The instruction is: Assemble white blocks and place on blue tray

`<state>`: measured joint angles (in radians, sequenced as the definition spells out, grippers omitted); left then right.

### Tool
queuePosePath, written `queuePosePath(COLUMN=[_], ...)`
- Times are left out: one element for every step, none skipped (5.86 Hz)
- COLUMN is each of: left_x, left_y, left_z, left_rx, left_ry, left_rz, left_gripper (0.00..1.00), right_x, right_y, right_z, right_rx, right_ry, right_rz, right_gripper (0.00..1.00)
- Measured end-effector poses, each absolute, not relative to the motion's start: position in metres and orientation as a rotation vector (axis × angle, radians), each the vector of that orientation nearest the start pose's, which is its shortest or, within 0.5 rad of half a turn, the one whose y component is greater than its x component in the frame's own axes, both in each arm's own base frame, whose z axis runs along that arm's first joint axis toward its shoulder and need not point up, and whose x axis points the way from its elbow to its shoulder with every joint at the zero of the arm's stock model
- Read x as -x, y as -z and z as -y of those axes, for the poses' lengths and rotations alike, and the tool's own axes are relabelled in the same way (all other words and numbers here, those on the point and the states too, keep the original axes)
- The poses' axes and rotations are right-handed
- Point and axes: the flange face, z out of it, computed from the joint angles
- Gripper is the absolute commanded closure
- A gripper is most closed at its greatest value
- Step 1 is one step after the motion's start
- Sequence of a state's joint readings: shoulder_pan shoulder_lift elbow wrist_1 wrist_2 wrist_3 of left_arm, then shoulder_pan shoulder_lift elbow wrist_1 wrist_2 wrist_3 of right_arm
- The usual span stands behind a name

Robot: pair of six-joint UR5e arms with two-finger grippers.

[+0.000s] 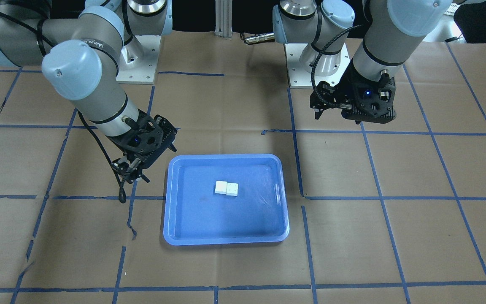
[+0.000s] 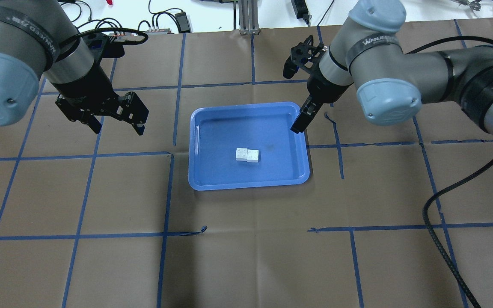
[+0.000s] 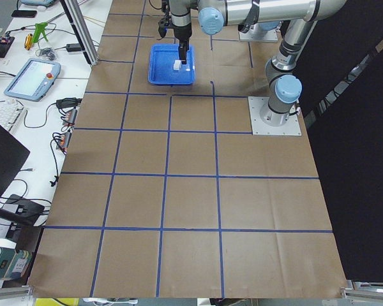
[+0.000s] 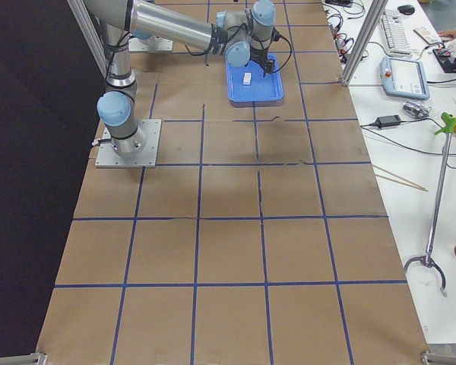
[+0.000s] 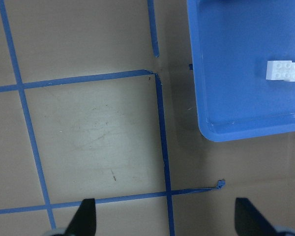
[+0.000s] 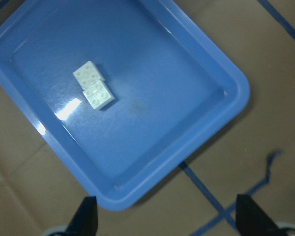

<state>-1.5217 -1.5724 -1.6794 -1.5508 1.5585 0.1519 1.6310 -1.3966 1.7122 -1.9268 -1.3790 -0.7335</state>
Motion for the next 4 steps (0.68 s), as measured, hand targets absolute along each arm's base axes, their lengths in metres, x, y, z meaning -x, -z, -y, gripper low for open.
queuePosePath(left_x=[0.111,0.111,0.111,0.11], left_y=[-0.436,-0.437,-0.439,-0.441], left_z=[0.487,0.487,0.485,0.483], left_rx=[-0.161,-0.161,-0.161,-0.161], left_ry=[-0.14,-0.139,-0.135,-0.129], left_rz=[-3.155,-3.154,-3.154,-3.152], left_gripper=[0.01,0.01,0.01,0.01], right_x=[-0.17,-0.162,-0.157,-0.148], right_y=[-0.395,-0.424,-0.448,-0.465], right_z=[0.528,0.514,0.503,0.496], right_rx=[0.907,0.641,0.43,0.246], right_ry=[0.063,-0.034,-0.099,-0.131], right_rz=[-2.901,-3.017,-3.07,-3.097], right_gripper=[0.0,0.0,0.0,0.0])
